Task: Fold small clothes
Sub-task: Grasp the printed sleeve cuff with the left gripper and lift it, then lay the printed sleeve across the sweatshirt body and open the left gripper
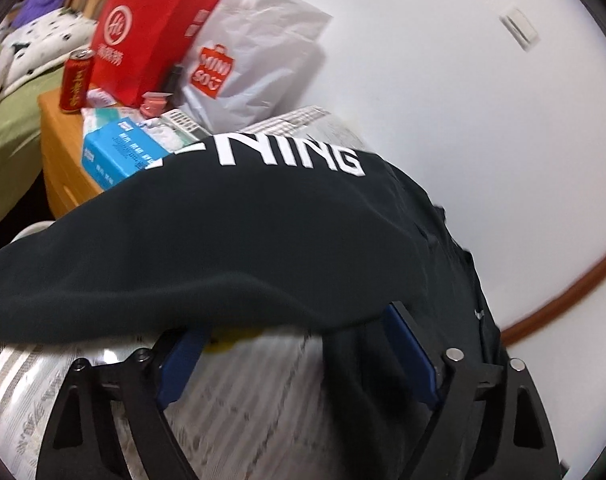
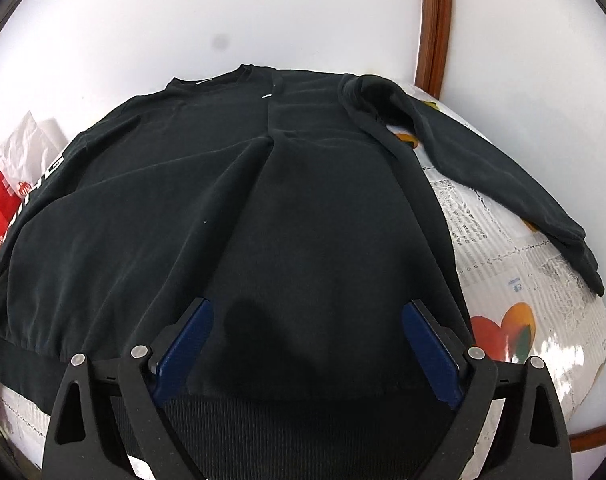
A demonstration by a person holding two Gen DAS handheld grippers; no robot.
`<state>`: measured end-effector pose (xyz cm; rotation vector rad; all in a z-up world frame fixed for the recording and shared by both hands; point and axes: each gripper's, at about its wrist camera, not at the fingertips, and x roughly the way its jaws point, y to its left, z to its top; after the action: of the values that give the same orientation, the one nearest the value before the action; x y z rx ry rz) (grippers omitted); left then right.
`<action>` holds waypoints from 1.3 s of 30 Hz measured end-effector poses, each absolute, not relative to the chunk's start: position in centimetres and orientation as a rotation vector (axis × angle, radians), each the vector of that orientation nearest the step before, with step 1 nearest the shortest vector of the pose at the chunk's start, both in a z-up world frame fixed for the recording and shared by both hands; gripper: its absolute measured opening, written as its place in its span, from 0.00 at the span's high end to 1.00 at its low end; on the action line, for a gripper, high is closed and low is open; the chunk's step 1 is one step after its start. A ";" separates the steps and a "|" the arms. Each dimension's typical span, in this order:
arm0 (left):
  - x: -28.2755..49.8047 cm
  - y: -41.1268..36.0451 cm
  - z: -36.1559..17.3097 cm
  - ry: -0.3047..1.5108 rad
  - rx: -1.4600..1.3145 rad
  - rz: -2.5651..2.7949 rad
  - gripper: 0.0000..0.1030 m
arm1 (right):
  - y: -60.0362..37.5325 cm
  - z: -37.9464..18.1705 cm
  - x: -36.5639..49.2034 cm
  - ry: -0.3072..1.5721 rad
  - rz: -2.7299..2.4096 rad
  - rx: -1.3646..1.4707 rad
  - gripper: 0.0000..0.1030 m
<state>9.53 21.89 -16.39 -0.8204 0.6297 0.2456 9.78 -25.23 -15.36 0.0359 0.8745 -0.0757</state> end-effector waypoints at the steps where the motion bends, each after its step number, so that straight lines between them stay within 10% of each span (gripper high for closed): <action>1: 9.9 22.1 -16.4 0.634 -0.824 0.272 0.30 | -25.2 -15.3 9.8 0.875 -0.080 0.028 0.09; 7: 12.2 22.1 -15.6 0.713 -0.689 0.386 0.88 | -25.6 -14.8 9.8 0.866 -0.077 0.019 0.09; 23: 21.5 10.8 -1.0 0.517 -0.260 0.247 0.92 | -28.8 -11.0 10.4 0.735 -0.043 0.000 0.09; 39: 31.2 -7.7 -10.3 0.791 0.004 -0.037 0.88 | -31.3 -13.2 7.7 0.764 -0.065 -0.072 0.09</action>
<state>31.22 -7.65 -10.29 0.0043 0.7910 -0.0369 7.68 -31.26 -13.20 -0.0722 0.7639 -0.0654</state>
